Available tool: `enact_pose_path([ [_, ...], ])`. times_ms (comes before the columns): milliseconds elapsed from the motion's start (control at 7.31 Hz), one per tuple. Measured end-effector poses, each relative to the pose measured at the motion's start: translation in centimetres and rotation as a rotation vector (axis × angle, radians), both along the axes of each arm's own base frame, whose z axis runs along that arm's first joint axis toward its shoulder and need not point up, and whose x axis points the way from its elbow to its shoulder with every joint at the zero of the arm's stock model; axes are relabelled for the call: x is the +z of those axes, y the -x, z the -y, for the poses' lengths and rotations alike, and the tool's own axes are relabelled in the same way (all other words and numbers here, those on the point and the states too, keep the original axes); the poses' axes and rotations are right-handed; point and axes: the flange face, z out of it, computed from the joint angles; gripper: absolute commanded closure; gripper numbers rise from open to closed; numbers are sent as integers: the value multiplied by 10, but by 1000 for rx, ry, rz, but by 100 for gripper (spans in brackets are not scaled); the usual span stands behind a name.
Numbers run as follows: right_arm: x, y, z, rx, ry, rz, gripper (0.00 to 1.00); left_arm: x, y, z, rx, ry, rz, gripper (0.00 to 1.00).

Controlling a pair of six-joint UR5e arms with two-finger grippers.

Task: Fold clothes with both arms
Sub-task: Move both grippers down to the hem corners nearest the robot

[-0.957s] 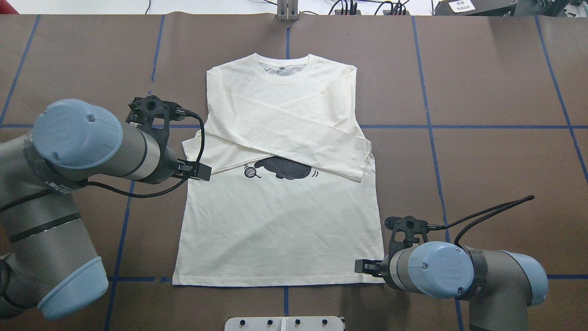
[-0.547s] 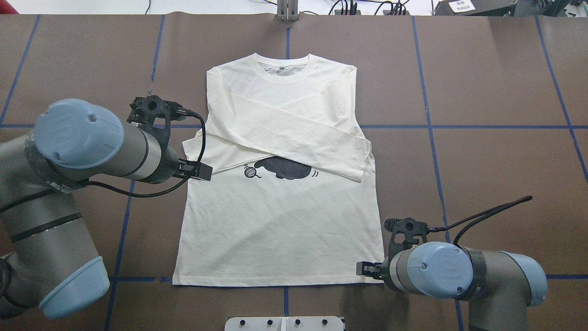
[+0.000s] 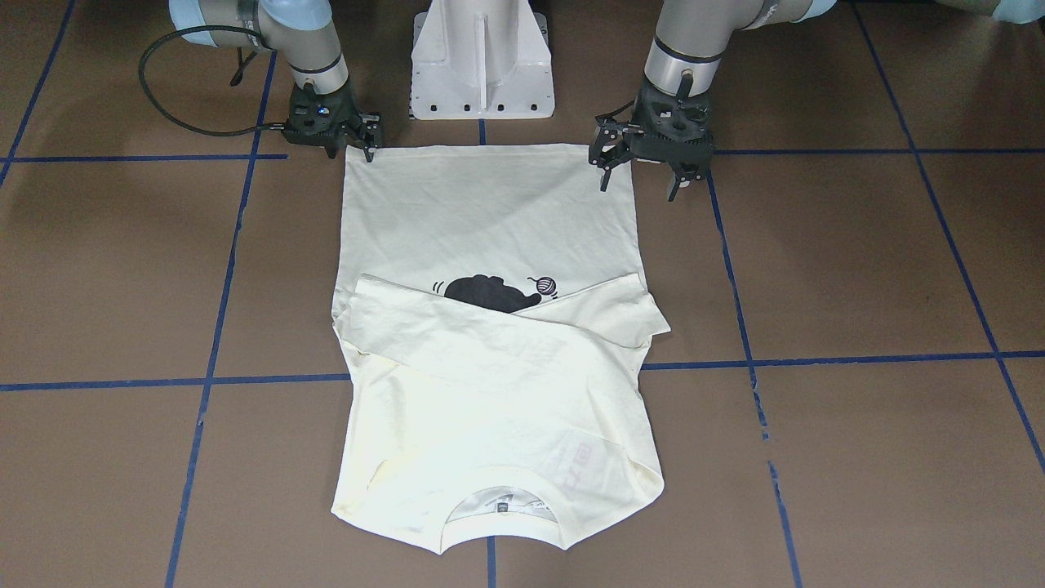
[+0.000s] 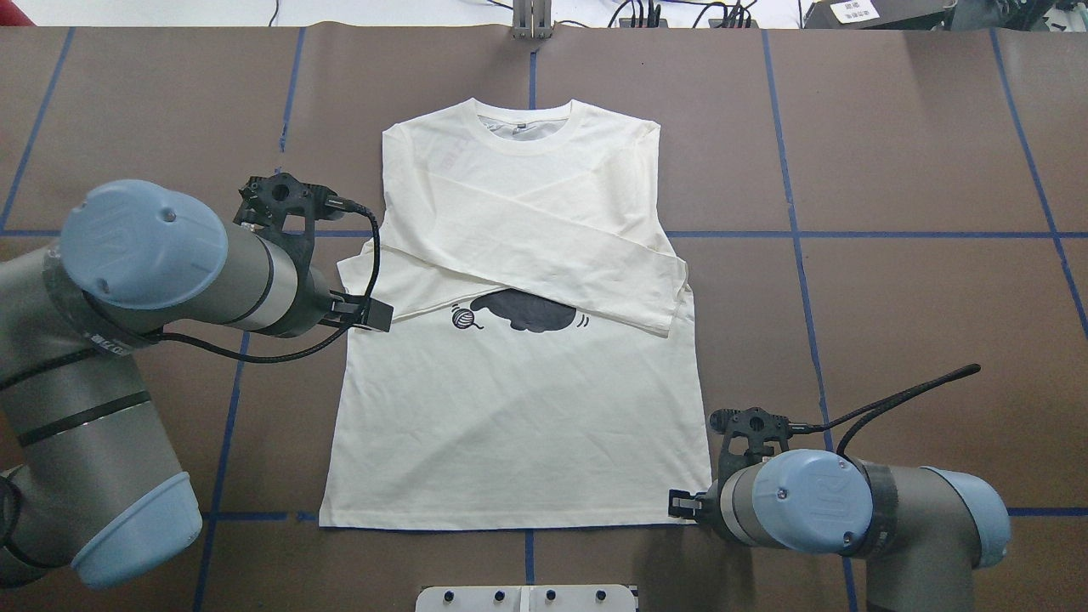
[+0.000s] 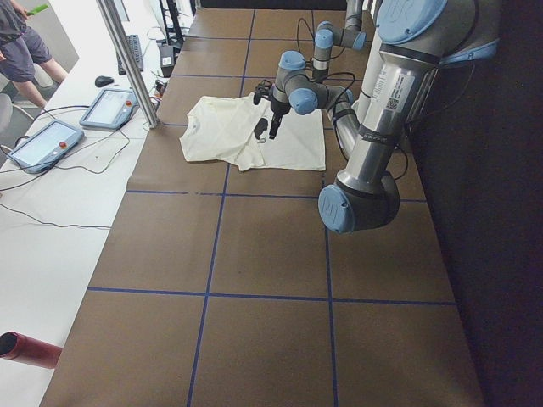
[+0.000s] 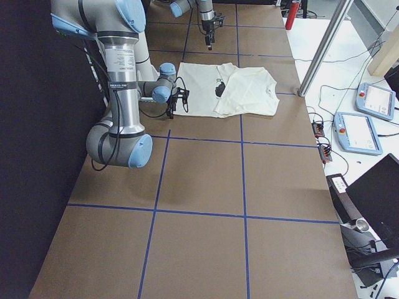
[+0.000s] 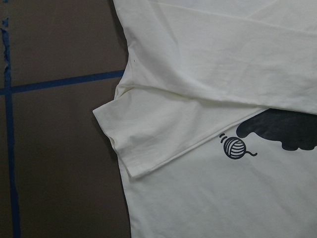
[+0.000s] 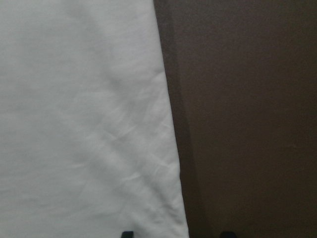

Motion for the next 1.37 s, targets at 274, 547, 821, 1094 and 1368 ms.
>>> enact_pose_path([
  [274,-2,-2,0,-1,1,3,100,0,1,1,-2,-1,-1,0],
  [547,-6,-5,0,0,0,13,100,0,1,1,-3,-1,0,0],
  [821,-18,-12,2,10,-9,38,100,1,1,1,-4,3,0,0],
  [1094,-36,-26,7,34,-20,76,100,12,-5,-8,-48,91,-15,4],
  [1368,-42,-34,15,54,-23,89,100,39,-35,-63,-105,266,-74,4],
])
